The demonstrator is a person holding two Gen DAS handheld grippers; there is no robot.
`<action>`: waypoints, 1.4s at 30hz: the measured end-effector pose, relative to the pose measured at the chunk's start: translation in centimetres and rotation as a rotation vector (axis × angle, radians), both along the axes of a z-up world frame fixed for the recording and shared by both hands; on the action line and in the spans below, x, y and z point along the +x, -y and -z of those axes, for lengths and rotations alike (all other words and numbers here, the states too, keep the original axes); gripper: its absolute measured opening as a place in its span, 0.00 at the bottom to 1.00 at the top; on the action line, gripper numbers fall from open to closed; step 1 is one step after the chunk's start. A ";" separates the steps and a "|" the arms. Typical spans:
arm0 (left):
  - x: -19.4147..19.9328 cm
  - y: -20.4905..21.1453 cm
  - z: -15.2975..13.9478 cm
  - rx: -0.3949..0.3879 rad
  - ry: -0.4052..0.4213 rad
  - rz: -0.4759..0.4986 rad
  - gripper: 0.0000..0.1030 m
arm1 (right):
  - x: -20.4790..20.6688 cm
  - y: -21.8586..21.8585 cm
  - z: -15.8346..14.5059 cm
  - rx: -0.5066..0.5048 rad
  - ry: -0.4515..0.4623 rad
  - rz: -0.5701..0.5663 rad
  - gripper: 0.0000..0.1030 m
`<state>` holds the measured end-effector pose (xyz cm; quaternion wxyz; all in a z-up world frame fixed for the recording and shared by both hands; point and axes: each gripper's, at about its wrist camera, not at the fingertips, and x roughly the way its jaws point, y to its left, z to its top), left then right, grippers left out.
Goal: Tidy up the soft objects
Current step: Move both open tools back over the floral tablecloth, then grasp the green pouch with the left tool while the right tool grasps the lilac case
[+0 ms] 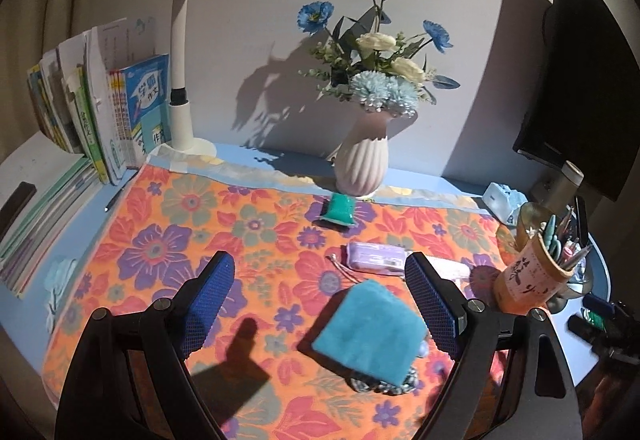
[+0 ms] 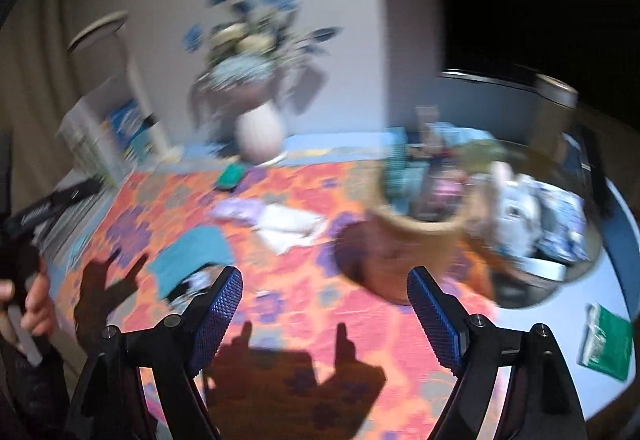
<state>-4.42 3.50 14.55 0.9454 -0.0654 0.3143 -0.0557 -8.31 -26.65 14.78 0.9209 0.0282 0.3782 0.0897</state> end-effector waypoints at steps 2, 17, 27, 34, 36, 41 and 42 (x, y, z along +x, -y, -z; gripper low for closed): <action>0.7 -0.2 0.4 0.004 -0.013 0.008 0.84 | 1.0 -2.4 0.7 -0.042 -0.025 -0.035 0.81; 16.2 3.5 6.1 0.081 -0.169 0.121 0.84 | 14.7 -10.9 5.8 0.007 -0.117 -0.311 0.80; 22.7 6.6 11.2 0.106 -0.253 0.211 0.69 | 20.4 -13.5 10.5 -0.131 -0.166 -0.432 0.81; 23.6 6.1 12.9 0.074 -0.279 0.240 0.36 | 22.1 -15.0 12.6 -0.159 -0.179 -0.482 0.81; 23.7 5.8 12.9 0.056 -0.275 0.235 0.35 | 22.3 -15.1 12.9 -0.156 -0.178 -0.481 0.78; 23.3 4.6 12.0 0.030 -0.237 0.201 0.35 | 22.5 -15.7 12.4 -0.152 -0.154 -0.481 0.51; 23.3 4.2 11.9 0.019 -0.240 0.193 0.35 | 22.4 -15.7 12.3 -0.149 -0.149 -0.484 0.44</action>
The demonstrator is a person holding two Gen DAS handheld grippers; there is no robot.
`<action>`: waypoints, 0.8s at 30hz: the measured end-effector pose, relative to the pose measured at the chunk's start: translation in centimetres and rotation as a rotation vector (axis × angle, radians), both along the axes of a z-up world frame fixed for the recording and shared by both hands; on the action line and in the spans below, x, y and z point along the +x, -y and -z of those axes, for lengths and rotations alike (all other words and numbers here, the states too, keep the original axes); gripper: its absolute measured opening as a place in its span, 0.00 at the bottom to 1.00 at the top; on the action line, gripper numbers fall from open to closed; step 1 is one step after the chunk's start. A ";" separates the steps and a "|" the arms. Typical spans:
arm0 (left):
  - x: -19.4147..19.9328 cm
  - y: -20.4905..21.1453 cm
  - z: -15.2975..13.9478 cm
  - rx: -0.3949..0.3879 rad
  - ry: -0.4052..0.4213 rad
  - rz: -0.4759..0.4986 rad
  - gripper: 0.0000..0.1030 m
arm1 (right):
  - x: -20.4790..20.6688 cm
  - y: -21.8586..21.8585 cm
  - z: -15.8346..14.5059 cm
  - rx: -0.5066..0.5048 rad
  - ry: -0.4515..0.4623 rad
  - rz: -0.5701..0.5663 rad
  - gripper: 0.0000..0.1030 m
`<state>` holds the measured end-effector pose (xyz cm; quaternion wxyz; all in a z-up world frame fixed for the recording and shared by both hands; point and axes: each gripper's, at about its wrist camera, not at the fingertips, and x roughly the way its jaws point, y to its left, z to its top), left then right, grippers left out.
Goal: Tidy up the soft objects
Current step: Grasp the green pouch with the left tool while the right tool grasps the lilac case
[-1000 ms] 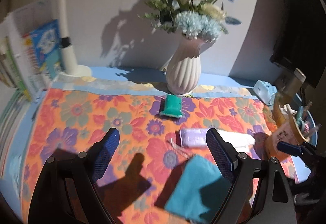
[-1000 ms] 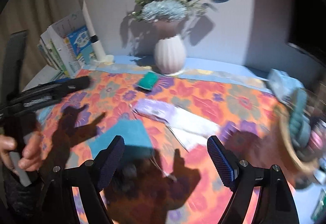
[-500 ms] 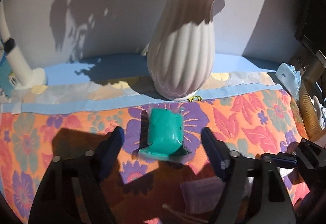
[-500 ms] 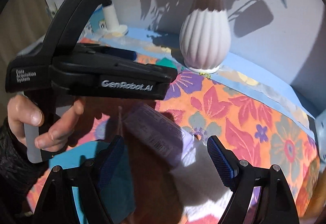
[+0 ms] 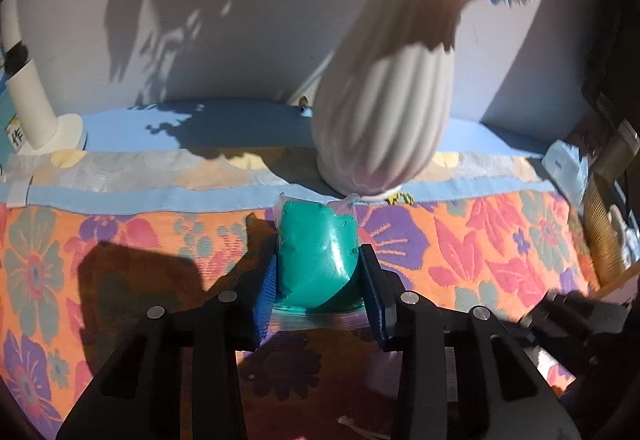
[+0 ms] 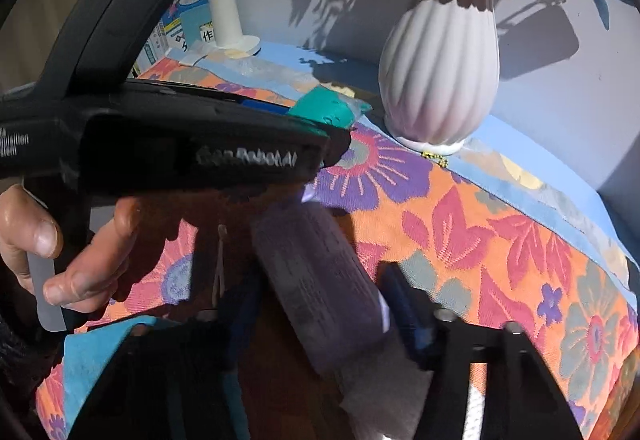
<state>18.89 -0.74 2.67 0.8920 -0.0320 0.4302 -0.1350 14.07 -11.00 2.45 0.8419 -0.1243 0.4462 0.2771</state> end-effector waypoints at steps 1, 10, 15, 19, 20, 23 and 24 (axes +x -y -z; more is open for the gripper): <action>-0.1 -0.2 -0.1 -0.005 0.006 -0.008 0.35 | -0.1 0.0 -0.1 0.003 0.002 0.000 0.43; -2.3 -1.0 -2.0 -0.024 0.043 -0.041 0.34 | -0.7 1.9 -2.3 0.058 0.006 0.107 0.38; -5.5 -1.2 -3.9 -0.024 0.077 -0.035 0.34 | -2.8 4.2 -5.2 0.087 0.031 0.190 0.38; -8.7 -1.0 -5.3 -0.027 0.093 -0.029 0.34 | -5.6 6.2 -6.3 0.126 0.000 0.247 0.38; -9.3 -1.0 -5.5 -0.027 0.097 -0.026 0.34 | -7.1 7.0 -6.8 0.127 0.011 0.268 0.38; -12.1 -0.5 -6.6 -0.028 0.123 -0.010 0.34 | -11.6 9.1 -7.4 0.104 0.033 0.317 0.38; -12.8 -0.4 -6.9 -0.029 0.130 -0.005 0.34 | -13.0 9.7 -7.4 0.085 0.034 0.332 0.38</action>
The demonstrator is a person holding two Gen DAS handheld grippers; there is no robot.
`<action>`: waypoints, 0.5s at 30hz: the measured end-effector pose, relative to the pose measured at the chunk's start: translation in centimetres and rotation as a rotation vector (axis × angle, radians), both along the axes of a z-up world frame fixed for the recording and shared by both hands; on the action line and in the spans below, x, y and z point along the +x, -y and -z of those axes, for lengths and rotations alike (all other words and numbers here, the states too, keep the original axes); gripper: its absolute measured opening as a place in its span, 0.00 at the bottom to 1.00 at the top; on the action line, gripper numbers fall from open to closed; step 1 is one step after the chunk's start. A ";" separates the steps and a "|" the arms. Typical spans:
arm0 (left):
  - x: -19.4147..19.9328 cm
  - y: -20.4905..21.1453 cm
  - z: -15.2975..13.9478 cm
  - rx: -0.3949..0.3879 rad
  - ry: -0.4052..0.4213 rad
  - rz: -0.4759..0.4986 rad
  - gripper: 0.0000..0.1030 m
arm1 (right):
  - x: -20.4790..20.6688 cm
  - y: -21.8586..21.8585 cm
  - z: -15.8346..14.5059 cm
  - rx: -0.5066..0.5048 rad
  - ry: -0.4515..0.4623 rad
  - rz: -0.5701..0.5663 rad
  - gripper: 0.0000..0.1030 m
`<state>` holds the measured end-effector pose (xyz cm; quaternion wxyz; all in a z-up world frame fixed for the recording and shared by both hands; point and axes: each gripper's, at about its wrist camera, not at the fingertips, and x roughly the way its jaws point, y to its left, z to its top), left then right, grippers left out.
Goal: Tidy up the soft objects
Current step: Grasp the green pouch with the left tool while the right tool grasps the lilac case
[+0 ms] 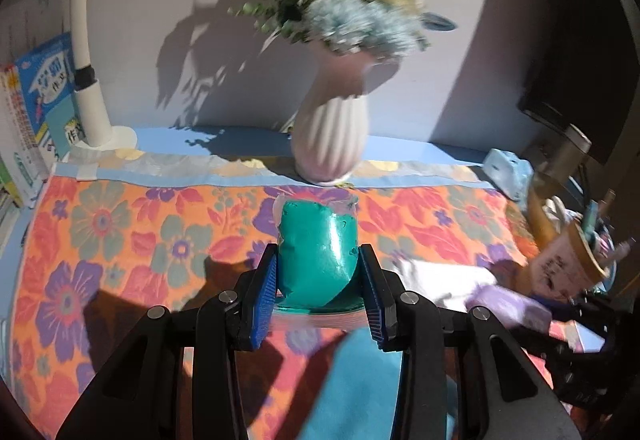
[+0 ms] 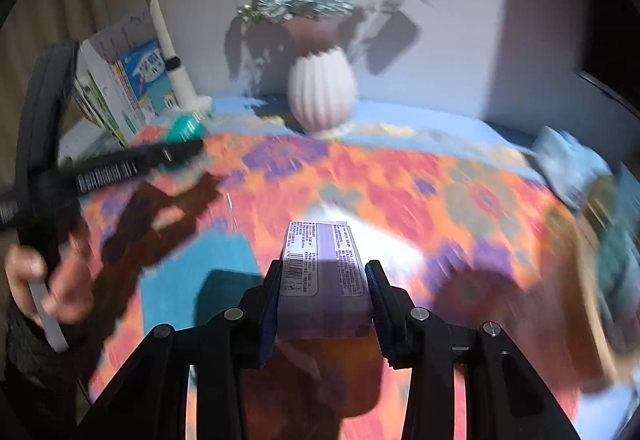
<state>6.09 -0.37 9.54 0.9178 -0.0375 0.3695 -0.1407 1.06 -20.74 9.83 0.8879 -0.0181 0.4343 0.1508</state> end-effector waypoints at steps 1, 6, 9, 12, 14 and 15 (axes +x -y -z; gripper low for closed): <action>-0.8 0.2 -0.3 -0.004 0.008 0.004 0.34 | -1.4 0.7 0.1 -0.021 -0.002 0.015 0.38; -4.2 1.8 -1.3 -0.035 0.028 0.026 0.34 | -7.3 3.5 3.1 -0.055 -0.056 0.063 0.38; -5.8 3.1 -1.3 -0.034 0.030 0.049 0.34 | -9.1 4.5 5.0 -0.043 -0.088 0.066 0.39; -7.3 4.3 -1.4 -0.015 0.025 0.067 0.34 | -9.3 4.7 5.8 -0.003 -0.091 0.063 0.58; -8.2 5.0 -1.5 -0.001 0.025 0.078 0.34 | -9.0 4.6 5.9 0.019 -0.084 0.057 0.59; -8.6 5.3 -1.6 0.006 0.027 0.082 0.34 | -8.7 4.3 6.1 0.009 -0.084 0.061 0.58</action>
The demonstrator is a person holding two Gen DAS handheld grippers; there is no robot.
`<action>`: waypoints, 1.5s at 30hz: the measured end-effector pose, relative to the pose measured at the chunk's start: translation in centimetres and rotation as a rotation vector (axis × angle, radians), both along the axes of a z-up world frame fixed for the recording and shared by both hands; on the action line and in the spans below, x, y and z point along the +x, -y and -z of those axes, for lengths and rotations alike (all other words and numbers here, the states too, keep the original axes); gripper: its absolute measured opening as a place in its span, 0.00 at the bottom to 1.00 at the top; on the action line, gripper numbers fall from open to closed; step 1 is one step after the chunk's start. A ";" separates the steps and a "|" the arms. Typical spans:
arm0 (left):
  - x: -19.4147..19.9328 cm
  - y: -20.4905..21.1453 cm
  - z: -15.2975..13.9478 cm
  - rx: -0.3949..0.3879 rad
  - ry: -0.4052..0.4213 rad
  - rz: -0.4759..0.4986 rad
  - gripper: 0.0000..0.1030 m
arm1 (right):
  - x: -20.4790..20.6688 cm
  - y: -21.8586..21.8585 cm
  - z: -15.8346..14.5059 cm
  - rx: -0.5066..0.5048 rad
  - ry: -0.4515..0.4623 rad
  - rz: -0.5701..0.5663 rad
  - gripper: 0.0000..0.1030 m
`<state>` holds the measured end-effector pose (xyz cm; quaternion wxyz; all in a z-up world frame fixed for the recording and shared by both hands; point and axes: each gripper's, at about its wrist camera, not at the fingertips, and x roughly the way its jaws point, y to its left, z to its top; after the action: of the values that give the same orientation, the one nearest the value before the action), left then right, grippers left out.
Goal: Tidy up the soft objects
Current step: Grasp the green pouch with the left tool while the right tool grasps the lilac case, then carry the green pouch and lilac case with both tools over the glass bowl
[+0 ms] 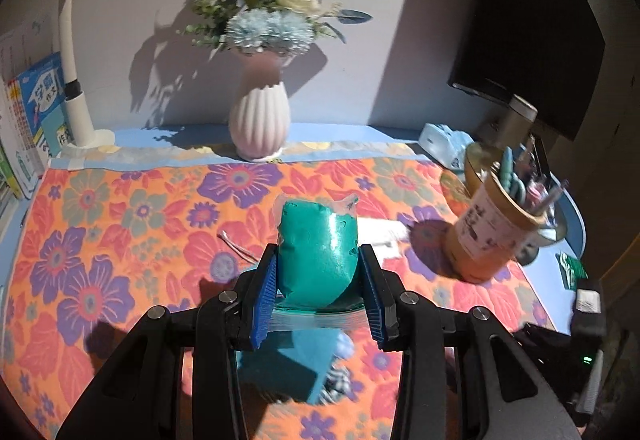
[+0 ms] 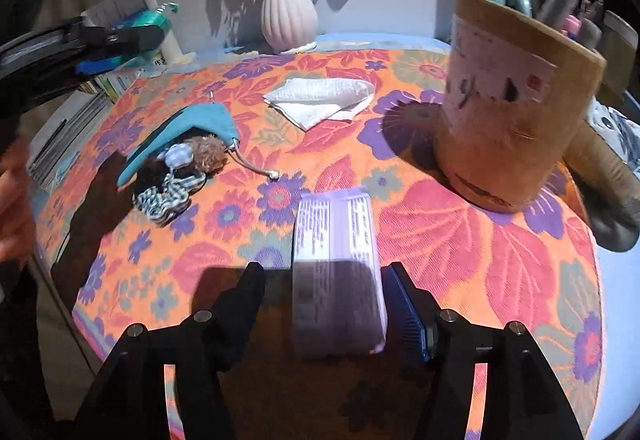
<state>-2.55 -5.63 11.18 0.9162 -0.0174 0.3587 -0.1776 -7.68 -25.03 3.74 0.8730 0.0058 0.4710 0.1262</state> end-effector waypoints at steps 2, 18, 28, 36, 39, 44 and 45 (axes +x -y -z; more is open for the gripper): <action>-0.9 0.6 -0.4 0.009 0.007 0.015 0.34 | 0.1 -0.7 0.0 -0.054 0.014 0.009 0.44; -8.0 11.0 -4.7 -0.067 0.056 0.337 0.34 | -5.5 11.3 -5.4 -0.012 0.053 0.316 0.37; -7.6 23.0 -5.9 -0.090 0.025 0.479 0.34 | -7.2 20.7 -9.8 0.077 0.152 0.491 0.37; -4.3 29.6 -5.9 -0.061 0.010 0.460 0.34 | -4.1 26.3 -11.9 0.167 0.211 0.558 0.37; -2.6 31.0 -5.6 -0.054 -0.011 0.450 0.34 | -2.1 27.7 -12.0 0.220 0.217 0.560 0.37; 0.5 32.5 -5.3 -0.055 -0.036 0.420 0.34 | 1.7 29.3 -11.5 0.253 0.209 0.573 0.37; 1.0 32.7 -5.2 -0.056 -0.041 0.416 0.34 | 2.2 29.6 -11.4 0.260 0.208 0.575 0.37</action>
<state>-1.59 -38.37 16.37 0.8516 0.0280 0.3679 -0.3723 -5.43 -54.60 15.11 0.9082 0.2370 0.3386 -0.0666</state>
